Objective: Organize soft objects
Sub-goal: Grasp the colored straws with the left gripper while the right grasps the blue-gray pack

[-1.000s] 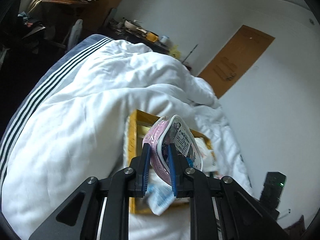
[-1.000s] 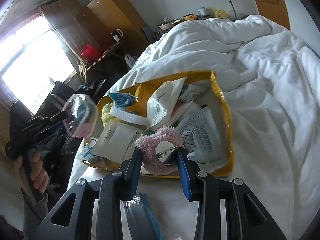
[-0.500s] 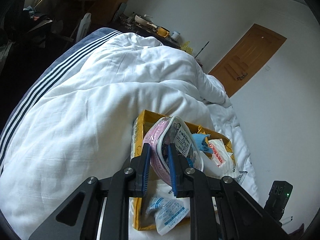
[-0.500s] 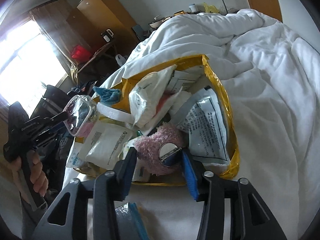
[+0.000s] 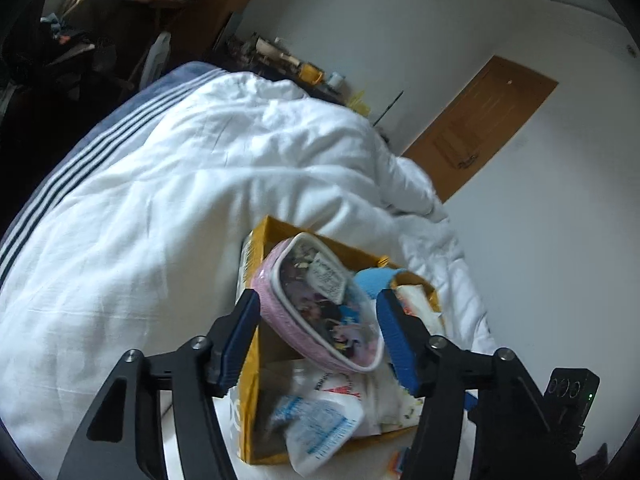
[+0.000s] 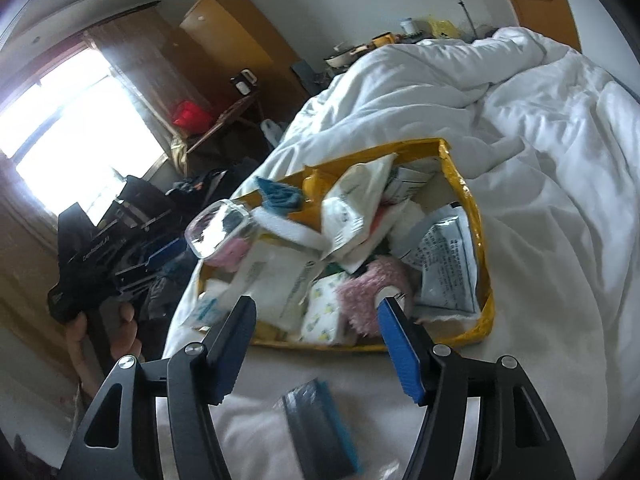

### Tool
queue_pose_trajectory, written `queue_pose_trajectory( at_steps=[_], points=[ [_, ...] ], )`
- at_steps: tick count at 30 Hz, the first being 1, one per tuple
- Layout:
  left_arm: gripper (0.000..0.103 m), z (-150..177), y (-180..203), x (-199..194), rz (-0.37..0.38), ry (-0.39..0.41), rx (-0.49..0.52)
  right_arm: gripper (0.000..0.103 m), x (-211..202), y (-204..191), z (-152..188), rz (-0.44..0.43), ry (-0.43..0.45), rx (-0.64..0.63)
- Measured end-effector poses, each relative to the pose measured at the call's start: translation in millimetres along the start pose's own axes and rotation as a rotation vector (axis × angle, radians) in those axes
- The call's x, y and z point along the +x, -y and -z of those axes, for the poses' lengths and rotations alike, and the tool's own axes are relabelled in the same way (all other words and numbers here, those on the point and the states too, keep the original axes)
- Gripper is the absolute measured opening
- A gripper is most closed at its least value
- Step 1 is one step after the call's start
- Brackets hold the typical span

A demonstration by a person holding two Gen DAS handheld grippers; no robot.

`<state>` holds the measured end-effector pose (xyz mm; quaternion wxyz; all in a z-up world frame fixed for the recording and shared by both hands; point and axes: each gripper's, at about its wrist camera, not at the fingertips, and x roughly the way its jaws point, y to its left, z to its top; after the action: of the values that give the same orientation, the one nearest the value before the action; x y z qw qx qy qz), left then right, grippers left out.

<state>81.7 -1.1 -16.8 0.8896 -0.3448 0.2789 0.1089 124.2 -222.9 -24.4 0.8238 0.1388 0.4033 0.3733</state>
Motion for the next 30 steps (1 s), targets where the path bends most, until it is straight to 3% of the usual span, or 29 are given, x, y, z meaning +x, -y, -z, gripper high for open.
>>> queue_pose_trajectory(
  at_steps=[3, 5, 8, 11, 13, 16, 18, 20, 23, 26, 30],
  points=[
    [0.075, 8, 14, -28, -0.006, 0.064, 0.038, 0.072, -13, -6, 5, -0.027, -0.005, -0.031],
    [0.084, 21, 23, -44, 0.068, 0.052, 0.043, 0.075, -24, -8, 14, -0.046, -0.013, -0.058],
    [0.086, 54, 43, -48, 0.176, -0.072, 0.084, 0.075, -36, -2, 34, -0.075, -0.049, -0.081],
    [0.086, 84, 62, -30, 0.234, -0.223, 0.122, 0.075, -32, 12, 55, -0.112, -0.114, -0.035],
    [0.086, 100, 65, -7, 0.286, -0.33, 0.077, 0.075, -27, 19, 66, -0.128, -0.144, 0.006],
    [0.086, 113, 67, 27, 0.282, -0.426, 0.016, 0.075, -24, 19, 78, -0.106, -0.146, 0.015],
    [0.086, 120, 71, 43, 0.222, -0.434, 0.037, 0.073, -23, 18, 83, -0.06, -0.143, 0.002],
    [0.085, 130, 77, 54, 0.191, -0.424, 0.076, 0.062, -23, 13, 86, -0.022, -0.132, -0.03],
    [0.064, 142, 82, 63, 0.179, -0.44, 0.091, 0.054, -20, 11, 89, 0.033, -0.117, -0.047],
    [0.044, 152, 84, 62, 0.219, -0.458, 0.102, 0.049, -19, 15, 90, 0.018, -0.121, -0.039],
    [0.037, 147, 71, 51, 0.292, -0.422, 0.035, 0.046, -24, 9, 91, 0.016, -0.098, -0.072]
  ],
)
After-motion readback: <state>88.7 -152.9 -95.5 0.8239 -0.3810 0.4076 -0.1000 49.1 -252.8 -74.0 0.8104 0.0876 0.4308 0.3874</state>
